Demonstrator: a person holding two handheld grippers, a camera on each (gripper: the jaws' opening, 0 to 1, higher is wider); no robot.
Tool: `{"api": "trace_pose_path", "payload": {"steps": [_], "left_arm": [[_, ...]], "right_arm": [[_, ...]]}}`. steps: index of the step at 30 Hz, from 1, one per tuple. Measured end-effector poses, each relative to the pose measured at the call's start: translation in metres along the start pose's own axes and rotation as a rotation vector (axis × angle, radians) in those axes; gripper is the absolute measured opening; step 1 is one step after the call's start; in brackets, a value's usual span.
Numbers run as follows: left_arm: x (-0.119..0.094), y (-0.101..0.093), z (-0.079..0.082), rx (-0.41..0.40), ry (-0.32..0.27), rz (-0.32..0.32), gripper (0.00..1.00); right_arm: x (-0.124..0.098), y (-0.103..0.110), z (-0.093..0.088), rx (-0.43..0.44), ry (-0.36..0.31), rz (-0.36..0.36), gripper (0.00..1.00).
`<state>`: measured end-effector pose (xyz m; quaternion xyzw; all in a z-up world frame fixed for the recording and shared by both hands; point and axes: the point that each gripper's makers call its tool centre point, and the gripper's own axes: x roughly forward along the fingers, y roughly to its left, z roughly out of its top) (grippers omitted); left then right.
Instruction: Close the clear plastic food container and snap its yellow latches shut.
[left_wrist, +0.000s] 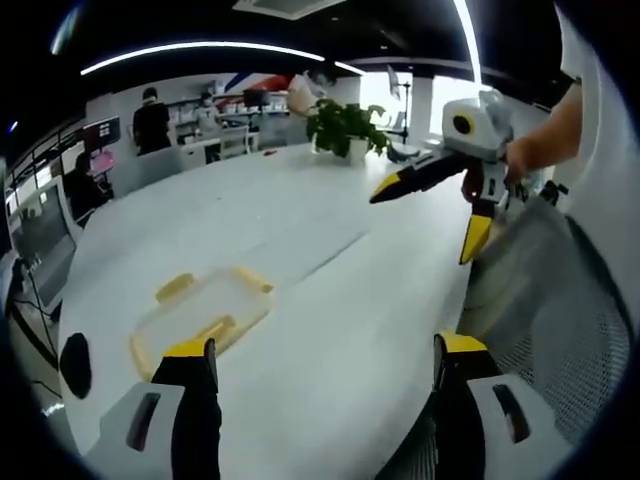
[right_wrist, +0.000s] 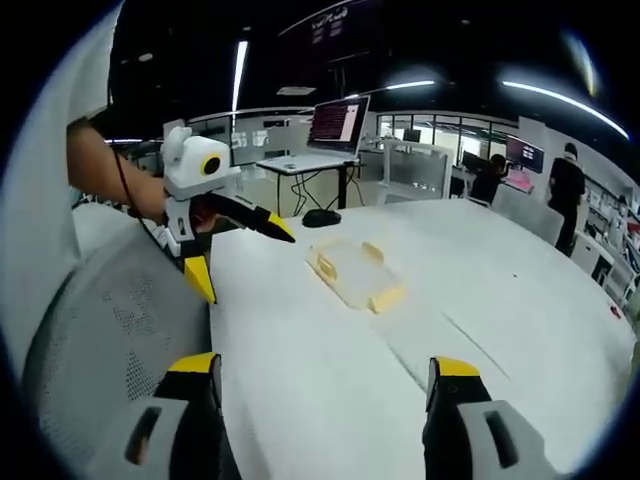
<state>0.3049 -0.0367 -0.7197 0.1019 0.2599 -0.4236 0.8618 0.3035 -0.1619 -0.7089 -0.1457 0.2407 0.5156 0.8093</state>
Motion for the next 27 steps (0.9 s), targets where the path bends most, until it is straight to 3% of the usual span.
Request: {"api": "trace_pose_path", "payload": {"steps": [27], "left_arm": [[-0.003,0.046,-0.019,0.034,0.077,0.036,0.86]], "right_arm": [[0.036,-0.022,0.012,-0.033,0.011,0.063,0.83]]}}
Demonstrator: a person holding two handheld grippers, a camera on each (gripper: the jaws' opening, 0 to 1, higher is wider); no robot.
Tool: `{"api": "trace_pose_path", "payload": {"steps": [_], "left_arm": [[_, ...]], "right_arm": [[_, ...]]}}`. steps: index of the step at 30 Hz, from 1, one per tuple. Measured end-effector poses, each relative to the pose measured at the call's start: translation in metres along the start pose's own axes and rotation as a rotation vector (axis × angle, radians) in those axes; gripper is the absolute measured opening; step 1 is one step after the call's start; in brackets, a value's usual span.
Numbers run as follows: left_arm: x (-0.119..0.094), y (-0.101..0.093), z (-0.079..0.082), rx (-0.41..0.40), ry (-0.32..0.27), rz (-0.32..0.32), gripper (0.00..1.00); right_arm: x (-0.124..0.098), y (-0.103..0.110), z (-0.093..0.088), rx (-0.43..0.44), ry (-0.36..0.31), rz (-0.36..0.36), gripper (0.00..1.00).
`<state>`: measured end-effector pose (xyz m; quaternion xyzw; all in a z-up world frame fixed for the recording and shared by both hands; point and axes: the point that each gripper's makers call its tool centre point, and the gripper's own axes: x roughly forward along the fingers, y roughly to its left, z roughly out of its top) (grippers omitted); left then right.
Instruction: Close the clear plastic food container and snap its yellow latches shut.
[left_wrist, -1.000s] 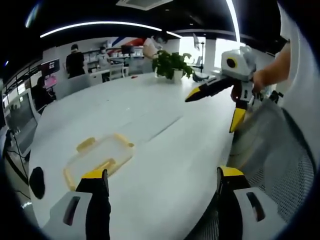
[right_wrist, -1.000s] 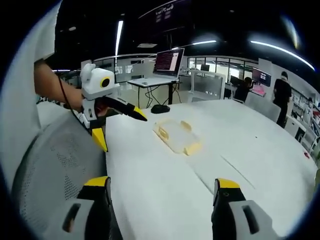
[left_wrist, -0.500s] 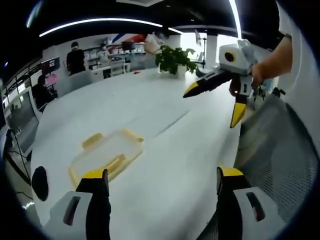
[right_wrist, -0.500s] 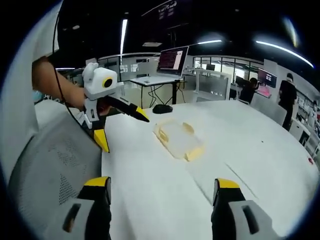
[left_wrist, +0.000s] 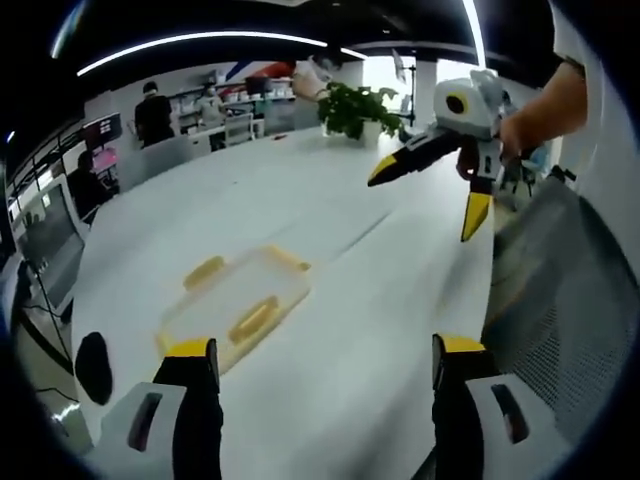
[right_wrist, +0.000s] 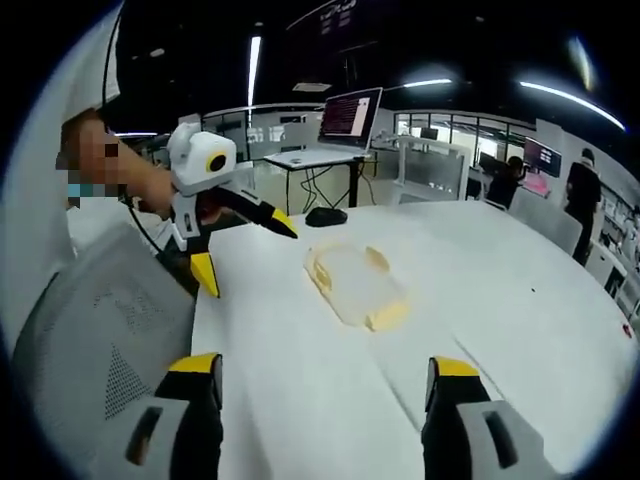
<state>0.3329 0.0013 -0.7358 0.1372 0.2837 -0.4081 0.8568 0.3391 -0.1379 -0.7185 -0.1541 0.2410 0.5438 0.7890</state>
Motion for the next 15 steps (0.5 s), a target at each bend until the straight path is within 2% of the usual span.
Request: {"api": "trace_pose_path", "payload": {"steps": [6,15], "left_arm": [[0.0,0.01,-0.002,0.01,0.018,0.009,0.85],[0.003,0.013,-0.012,0.039,0.059,-0.007,0.84]], "right_arm": [[0.006,-0.007,0.004,-0.011,-0.003,0.005,0.83],[0.017,-0.01,0.006,-0.024,0.002,0.032,0.82]]}}
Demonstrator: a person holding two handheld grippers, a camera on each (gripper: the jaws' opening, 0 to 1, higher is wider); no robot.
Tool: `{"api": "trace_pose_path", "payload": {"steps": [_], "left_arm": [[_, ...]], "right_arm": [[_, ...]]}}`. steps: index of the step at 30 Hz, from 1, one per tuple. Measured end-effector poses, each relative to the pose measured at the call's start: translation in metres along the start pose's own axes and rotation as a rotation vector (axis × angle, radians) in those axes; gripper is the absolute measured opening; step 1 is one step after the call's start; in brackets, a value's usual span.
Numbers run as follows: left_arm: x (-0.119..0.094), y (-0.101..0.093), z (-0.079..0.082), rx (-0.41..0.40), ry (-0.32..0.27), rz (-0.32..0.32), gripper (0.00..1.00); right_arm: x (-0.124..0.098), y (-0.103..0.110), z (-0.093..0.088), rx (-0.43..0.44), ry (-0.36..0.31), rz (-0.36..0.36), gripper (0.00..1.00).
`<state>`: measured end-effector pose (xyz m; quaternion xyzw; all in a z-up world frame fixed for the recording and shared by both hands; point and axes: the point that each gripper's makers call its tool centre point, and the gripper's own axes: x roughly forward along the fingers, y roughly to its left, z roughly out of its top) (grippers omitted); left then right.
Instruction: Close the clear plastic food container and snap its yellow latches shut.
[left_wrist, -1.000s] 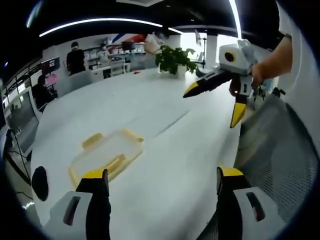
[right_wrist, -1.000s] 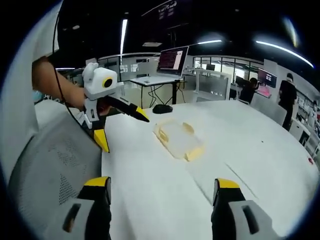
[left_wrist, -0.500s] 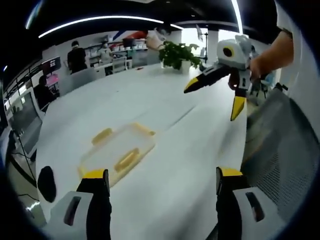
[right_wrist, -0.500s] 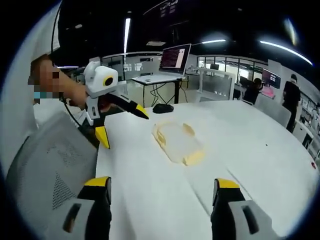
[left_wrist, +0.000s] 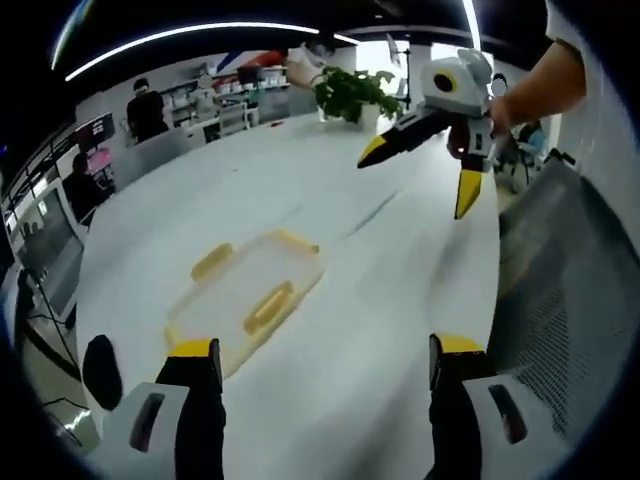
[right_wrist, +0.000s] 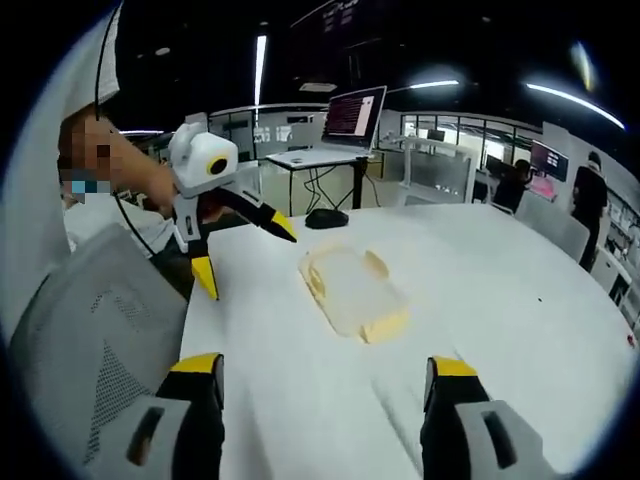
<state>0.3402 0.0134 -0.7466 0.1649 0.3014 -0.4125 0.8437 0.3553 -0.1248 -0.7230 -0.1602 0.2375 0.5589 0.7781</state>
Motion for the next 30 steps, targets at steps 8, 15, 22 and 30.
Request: {"api": "trace_pose_path", "payload": {"steps": [8,15,22,30], "left_arm": [[0.002,0.008,-0.002,0.006,0.011,0.002,0.83],[0.0,0.022,-0.01,0.027,0.033,0.006,0.82],[-0.002,0.036,-0.019,0.049,0.059,0.008,0.82],[-0.003,0.051,-0.024,0.092,0.078,0.003,0.81]], "right_arm": [[0.009,-0.008,0.002,-0.024,0.01,0.011,0.82],[0.019,-0.008,0.005,-0.044,0.016,0.034,0.82],[0.027,-0.011,0.008,-0.066,0.021,0.061,0.81],[0.038,-0.021,0.014,-0.101,0.039,0.081,0.81]]}}
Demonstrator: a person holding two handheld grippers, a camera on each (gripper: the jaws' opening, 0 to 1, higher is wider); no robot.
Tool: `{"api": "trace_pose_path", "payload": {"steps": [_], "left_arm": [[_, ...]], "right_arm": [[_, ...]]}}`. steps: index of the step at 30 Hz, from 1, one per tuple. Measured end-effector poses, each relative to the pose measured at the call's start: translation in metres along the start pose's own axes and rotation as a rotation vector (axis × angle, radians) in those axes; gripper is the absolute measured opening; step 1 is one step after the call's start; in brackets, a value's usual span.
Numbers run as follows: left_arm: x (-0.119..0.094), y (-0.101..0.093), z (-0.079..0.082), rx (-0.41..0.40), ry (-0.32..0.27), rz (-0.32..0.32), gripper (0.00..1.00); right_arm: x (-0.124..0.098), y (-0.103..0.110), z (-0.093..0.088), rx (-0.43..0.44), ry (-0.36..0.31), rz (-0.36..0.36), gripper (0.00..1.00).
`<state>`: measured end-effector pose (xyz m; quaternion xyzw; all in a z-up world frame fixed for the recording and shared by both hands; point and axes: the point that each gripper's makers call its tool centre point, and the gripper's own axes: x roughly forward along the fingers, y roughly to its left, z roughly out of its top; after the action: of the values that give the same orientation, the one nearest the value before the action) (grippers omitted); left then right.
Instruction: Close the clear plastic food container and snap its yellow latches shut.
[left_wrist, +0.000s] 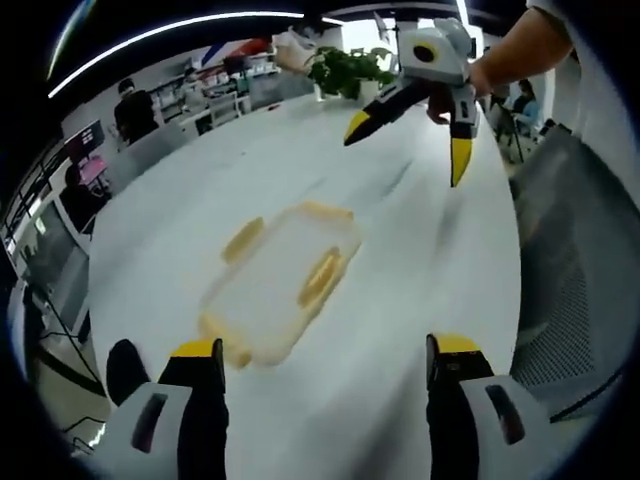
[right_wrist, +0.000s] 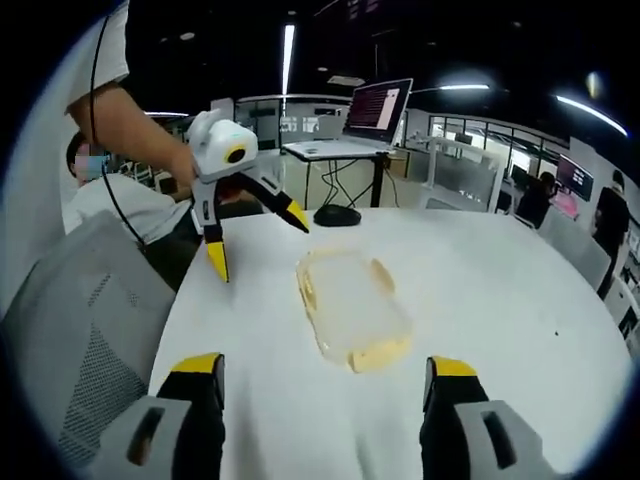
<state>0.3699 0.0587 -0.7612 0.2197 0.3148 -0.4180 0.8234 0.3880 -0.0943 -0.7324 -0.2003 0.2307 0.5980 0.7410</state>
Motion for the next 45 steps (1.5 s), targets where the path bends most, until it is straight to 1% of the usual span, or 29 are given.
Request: {"api": "trace_pose_path", "payload": {"steps": [2,4,7,9,13,14,16,18,20,24,27,32,38,39,41,42,45], "left_arm": [[0.001,0.004,-0.001,0.004,-0.001,-0.001,0.8],[0.003,0.007,-0.005,0.036,0.016,-0.012,0.8],[0.005,0.013,-0.008,0.059,0.033,-0.015,0.78],[0.006,0.018,-0.01,0.063,0.039,-0.018,0.78],[0.007,0.023,-0.012,0.106,0.056,-0.026,0.78],[0.007,0.025,-0.012,0.104,0.055,-0.027,0.78],[0.008,0.029,-0.013,0.108,0.056,-0.029,0.78],[0.008,0.033,-0.015,0.118,0.065,-0.031,0.78],[0.009,0.036,-0.017,0.131,0.073,-0.034,0.78],[0.01,0.042,-0.019,0.157,0.087,-0.045,0.77],[0.011,0.049,-0.02,0.167,0.097,-0.047,0.77],[0.013,0.059,-0.021,0.198,0.113,-0.045,0.76],[0.017,0.068,-0.023,0.228,0.13,-0.058,0.75],[0.017,0.069,-0.024,0.238,0.135,-0.059,0.75],[0.019,0.071,-0.026,0.277,0.157,-0.064,0.75],[0.02,0.071,-0.026,0.289,0.161,-0.07,0.75],[0.023,0.073,-0.027,0.307,0.174,-0.083,0.75]], "right_arm": [[0.002,-0.001,0.0,-0.005,0.007,0.005,0.81],[0.007,-0.001,-0.002,-0.023,0.027,0.023,0.81],[0.013,0.0,-0.003,-0.05,0.051,0.038,0.81],[0.015,-0.001,-0.001,-0.063,0.054,0.039,0.8],[0.023,-0.004,-0.002,-0.071,0.067,0.048,0.8],[0.024,-0.004,-0.002,-0.074,0.072,0.049,0.79],[0.027,-0.008,-0.005,-0.082,0.102,0.05,0.77],[0.03,-0.01,0.0,-0.057,0.084,0.061,0.78],[0.033,-0.014,-0.001,-0.072,0.102,0.063,0.78],[0.038,-0.018,0.0,-0.083,0.113,0.077,0.77],[0.042,-0.022,-0.002,-0.101,0.139,0.088,0.75],[0.046,-0.028,-0.004,-0.116,0.167,0.1,0.75],[0.052,-0.034,-0.007,-0.137,0.2,0.114,0.75],[0.054,-0.035,-0.006,-0.139,0.201,0.116,0.74],[0.056,-0.038,-0.01,-0.164,0.233,0.114,0.73],[0.059,-0.038,-0.012,-0.167,0.239,0.118,0.73],[0.062,-0.04,-0.013,-0.185,0.257,0.123,0.73]]}}
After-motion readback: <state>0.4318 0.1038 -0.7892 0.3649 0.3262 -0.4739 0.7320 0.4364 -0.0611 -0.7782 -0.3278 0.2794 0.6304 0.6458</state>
